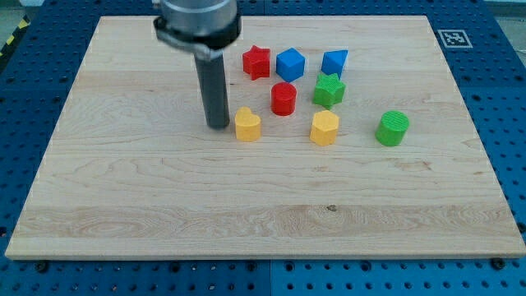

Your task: Place the green blocks diagonally to the blue cube

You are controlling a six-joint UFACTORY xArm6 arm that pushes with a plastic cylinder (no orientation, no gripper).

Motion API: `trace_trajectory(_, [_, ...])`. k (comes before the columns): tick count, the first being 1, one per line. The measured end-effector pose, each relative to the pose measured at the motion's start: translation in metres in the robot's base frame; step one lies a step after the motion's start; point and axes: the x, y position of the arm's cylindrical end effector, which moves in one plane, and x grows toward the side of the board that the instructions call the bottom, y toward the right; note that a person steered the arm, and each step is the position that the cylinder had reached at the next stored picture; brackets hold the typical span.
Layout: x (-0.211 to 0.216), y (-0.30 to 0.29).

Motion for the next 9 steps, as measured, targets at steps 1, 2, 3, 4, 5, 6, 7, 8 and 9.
trace_trajectory(1, [0.063,0.055])
trace_trajectory(2, [0.093,0.186])
trace_trajectory(3, [0.088,0.300])
trace_trajectory(4, [0.053,0.338])
trace_trajectory(5, [0.009,0.338])
trace_trajectory(6, [0.007,0.333])
trace_trajectory(7, [0.004,0.298])
trace_trajectory(8, [-0.001,0.256])
trace_trajectory(9, [-0.002,0.243])
